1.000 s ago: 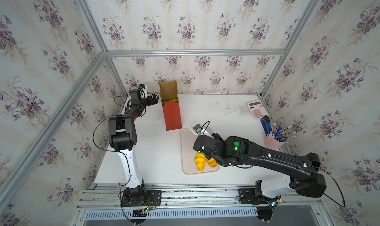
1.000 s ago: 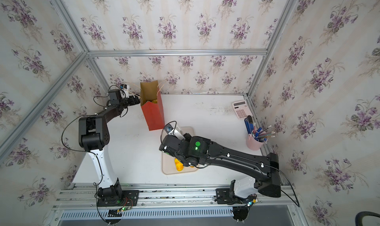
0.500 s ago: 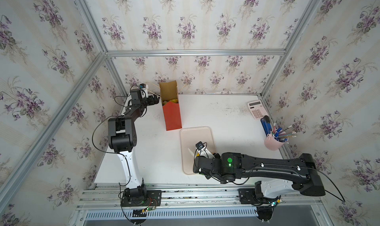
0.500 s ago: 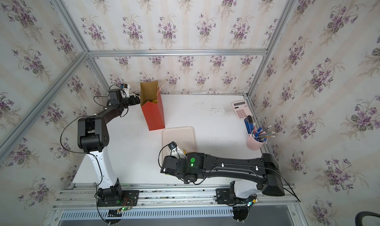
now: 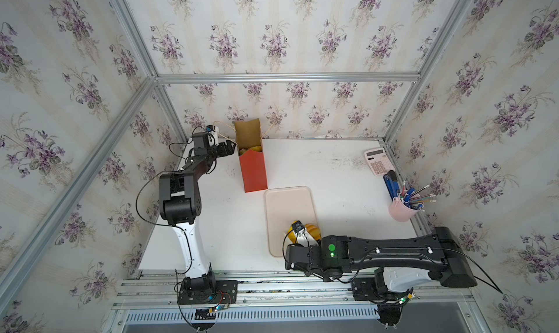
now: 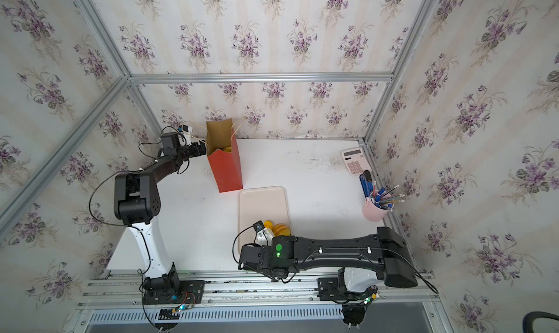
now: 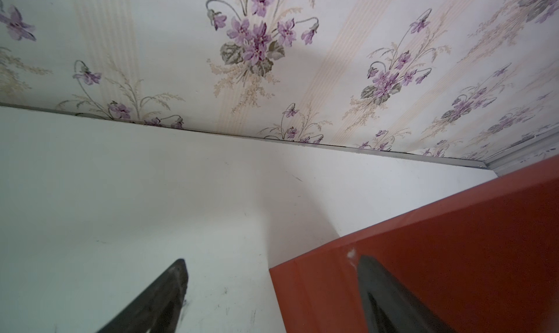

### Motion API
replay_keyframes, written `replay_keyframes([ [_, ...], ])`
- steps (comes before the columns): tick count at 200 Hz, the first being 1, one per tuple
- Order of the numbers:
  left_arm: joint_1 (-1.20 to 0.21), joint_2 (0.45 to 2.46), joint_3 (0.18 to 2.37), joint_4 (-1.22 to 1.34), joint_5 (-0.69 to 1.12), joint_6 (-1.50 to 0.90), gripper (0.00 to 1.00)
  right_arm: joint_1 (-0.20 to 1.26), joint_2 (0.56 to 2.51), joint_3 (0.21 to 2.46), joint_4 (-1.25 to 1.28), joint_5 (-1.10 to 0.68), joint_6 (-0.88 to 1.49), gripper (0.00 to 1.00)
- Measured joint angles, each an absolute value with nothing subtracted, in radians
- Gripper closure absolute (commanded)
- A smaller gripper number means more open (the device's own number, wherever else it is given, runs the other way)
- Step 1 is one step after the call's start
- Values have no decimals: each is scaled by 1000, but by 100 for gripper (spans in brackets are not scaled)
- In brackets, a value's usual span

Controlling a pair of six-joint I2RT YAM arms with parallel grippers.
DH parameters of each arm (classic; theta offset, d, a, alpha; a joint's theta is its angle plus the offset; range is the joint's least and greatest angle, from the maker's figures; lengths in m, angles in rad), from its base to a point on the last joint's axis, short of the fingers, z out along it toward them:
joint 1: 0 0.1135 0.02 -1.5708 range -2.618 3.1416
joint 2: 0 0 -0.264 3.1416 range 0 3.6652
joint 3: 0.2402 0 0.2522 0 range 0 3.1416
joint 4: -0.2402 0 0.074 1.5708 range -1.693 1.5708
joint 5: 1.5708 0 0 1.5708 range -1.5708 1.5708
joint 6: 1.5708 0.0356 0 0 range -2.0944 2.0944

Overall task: Pack bread into a paper bag
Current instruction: Pick up the fake bread from the plate.

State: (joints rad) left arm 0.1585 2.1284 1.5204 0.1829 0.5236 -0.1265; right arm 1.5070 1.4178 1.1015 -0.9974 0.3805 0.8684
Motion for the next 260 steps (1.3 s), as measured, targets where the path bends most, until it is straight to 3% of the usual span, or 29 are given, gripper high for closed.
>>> replay_keyframes([
  [178, 139, 2141, 1550, 183, 527, -123, 11, 1531, 1464, 1071, -1002, 325, 916, 51],
  [260, 139, 2141, 1549, 183, 527, -120, 11, 1497, 1500, 1037, -892, 312, 856, 67],
])
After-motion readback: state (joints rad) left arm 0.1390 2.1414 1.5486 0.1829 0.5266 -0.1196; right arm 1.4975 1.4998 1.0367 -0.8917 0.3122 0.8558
